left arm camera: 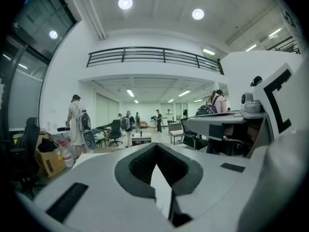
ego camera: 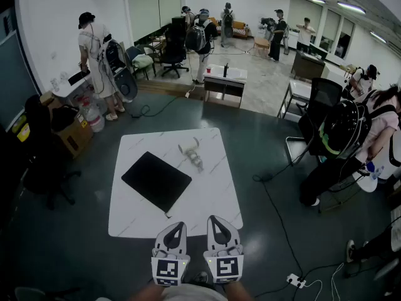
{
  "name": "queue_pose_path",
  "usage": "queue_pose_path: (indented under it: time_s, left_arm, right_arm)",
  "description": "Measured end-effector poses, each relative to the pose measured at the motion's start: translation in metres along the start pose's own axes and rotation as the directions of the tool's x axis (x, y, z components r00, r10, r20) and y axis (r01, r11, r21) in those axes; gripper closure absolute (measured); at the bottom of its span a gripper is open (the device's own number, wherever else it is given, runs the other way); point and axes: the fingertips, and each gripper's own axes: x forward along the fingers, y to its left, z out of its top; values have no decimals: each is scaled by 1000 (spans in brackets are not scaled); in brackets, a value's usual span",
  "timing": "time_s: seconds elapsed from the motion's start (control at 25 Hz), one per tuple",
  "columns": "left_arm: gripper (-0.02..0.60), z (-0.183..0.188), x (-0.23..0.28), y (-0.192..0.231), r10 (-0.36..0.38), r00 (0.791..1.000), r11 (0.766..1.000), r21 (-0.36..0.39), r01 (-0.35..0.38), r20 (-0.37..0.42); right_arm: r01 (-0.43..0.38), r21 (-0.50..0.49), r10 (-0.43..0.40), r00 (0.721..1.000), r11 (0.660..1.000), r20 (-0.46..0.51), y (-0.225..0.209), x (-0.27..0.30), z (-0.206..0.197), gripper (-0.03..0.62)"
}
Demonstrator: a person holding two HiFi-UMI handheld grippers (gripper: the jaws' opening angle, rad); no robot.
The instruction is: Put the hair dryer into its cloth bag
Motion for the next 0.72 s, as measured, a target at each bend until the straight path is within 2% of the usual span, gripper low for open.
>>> queue_pose_path:
  time_s: [0.44,0.56,0.72]
  left_arm:
    - [574,-22,45,20,-14,999,1000,-14,13,-40]
    - [574,-42,62,34,-29,994,999,23,32,-107]
    - [574,-73,90,63,-53,975,997,49,64,-214]
  right_arm:
    - [6,0,-6,999,1000,-38,-11,40,-21,579]
    - [7,-4,-8,997,1000,-81,-14,65,-38,579]
    - [20,-6,-21,990,1000,-141,-21,101,-58,577]
